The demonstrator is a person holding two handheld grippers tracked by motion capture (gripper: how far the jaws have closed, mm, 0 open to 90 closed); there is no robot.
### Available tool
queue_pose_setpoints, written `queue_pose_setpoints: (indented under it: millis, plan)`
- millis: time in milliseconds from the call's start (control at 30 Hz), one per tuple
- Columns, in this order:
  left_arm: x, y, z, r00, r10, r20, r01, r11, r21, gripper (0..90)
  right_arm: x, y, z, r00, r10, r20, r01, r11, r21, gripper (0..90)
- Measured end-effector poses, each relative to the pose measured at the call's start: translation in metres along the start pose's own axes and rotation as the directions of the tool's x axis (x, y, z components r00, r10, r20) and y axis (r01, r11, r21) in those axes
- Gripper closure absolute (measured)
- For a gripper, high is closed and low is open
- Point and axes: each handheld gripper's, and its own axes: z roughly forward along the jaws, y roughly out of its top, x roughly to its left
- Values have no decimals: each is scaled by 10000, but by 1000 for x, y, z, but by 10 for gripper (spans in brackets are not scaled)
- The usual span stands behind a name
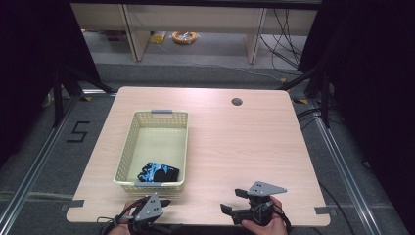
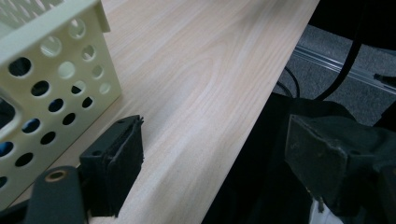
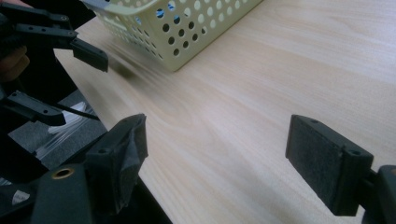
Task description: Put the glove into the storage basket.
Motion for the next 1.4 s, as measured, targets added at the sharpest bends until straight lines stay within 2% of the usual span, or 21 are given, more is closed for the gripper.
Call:
queue_pose_setpoints:
  millis: [67,100,133,167,267,300,333,367,500,533,633,667,700,733,900,1033,1067,1133,1267,1300,1400]
  plan:
    - [0,-1,1,9999,106,28,-106,9999,60,183,-1,-1,0,9996,-274,-1,274,9996,51,196]
    - [2,0,-1,9990,449,-6,-448,9983,381,182,3,-3,-1,10000,7,46,-7,9999,164,193]
    - [0,-1,1,9999,119,32,-120,9997,221,180,4,-4,0,10000,65,-5,-65,9998,163,193]
    - [0,-2,2,9999,79,136,-82,9998,201,180,2,-5,0,9994,-319,95,317,9993,221,192]
    - [0,-2,1,9997,194,176,-201,9989,425,179,7,-8,-2,9999,-132,109,126,9985,538,182]
    - [-2,-3,2,9999,75,98,-77,9999,135,179,5,-9,-2,9990,-438,106,432,9980,460,181]
    - [2,-2,1,9980,629,37,-630,9971,417,179,5,-10,-2,9984,-536,154,526,9969,584,177]
    - [1,-3,2,9991,423,37,-424,9988,263,179,5,-11,-3,9981,-574,216,561,9966,598,175]
    - [1,-3,1,9980,631,-14,-630,9970,453,179,8,-14,-7,9980,-511,377,485,9966,670,169]
    - [0,-4,2,9994,347,-90,-342,9984,451,179,8,-15,-8,9966,-663,498,629,9958,660,170]
    - [-1,-4,2,9992,394,-74,-390,9981,468,179,9,-18,-10,9976,-517,455,486,9966,666,170]
    - [-1,-4,2,9988,484,-68,-480,9975,521,179,7,-19,-10,9965,-725,413,699,9956,624,170]
    - [0,-4,3,9981,616,1,-615,9968,518,179,10,-20,-12,9982,-403,434,367,9961,799,170]
    - [-2,-5,4,9996,267,54,-269,9987,423,179,8,-21,-11,9965,-707,456,676,9954,682,170]
    - [-1,-5,3,9984,565,27,-565,9964,626,179,10,-23,-11,9967,-679,452,641,9947,810,170]
    - [-1,-5,4,9987,504,54,-507,9967,636,179,9,-24,-12,9957,-792,487,744,9929,927,170]
    - [0,-5,3,9968,796,-13,-794,9950,603,179,9,-24,-12,9958,-781,475,735,9929,933,170]
    - [-1,-5,4,9984,561,53,-564,9959,705,180,9,-24,-11,9953,-835,497,785,9924,946,170]
    - [-1,-5,4,9981,622,9,-621,9955,716,181,10,-24,-11,9967,-611,540,557,9938,964,171]
    - [-1,-5,4,9977,678,-99,-668,9951,734,183,8,-24,-11,9947,-886,519,836,9923,916,171]
    - [-1,-5,4,9976,691,-104,-682,9949,740,184,8,-24,-10,9955,-853,408,809,9917,995,171]
